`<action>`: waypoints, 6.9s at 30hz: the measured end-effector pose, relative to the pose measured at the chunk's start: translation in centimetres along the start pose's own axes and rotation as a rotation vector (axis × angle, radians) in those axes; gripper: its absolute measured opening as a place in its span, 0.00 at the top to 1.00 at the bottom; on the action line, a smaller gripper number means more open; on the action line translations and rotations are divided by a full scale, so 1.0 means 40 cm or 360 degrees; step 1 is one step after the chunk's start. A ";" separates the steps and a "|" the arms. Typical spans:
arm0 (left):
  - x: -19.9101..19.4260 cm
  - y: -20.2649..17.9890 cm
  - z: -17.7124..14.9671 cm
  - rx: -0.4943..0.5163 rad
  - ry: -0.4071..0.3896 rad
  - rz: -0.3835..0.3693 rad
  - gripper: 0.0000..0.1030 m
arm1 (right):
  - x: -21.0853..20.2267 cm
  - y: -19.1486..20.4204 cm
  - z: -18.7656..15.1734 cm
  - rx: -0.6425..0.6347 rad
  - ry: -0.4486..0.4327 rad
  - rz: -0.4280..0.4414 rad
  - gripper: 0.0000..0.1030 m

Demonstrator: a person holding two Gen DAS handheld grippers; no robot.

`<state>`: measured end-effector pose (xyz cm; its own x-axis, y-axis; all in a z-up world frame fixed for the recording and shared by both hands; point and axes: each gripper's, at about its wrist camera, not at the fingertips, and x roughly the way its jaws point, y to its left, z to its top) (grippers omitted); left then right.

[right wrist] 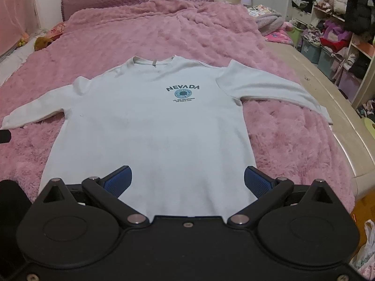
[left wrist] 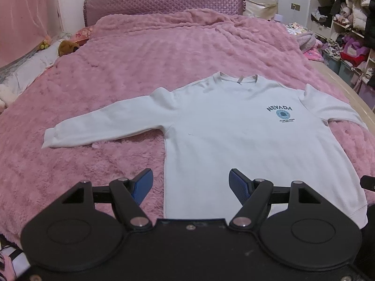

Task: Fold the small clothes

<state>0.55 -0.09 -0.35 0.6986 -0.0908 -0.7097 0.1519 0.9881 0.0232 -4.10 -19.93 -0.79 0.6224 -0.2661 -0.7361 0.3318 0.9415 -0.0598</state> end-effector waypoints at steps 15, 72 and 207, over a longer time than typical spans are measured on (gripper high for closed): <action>0.008 0.010 0.006 -0.0050 0.0010 0.0011 0.29 | 0.006 -0.007 0.002 0.0035 -0.0063 -0.0073 0.02; 0.079 0.165 0.013 -0.0227 0.0026 0.0316 0.29 | 0.073 0.011 0.016 0.0155 -0.0021 -0.0010 0.02; 0.603 -0.038 0.183 -0.0097 0.0109 0.0510 0.53 | 0.675 -1.087 0.280 0.1174 -0.0443 -0.0329 0.93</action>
<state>22.30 -4.71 -12.35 0.6550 0.2323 -0.7191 -0.1116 0.9709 0.2120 6.23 -70.37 -10.51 0.6186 -0.5525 -0.5587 0.7804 0.5148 0.3550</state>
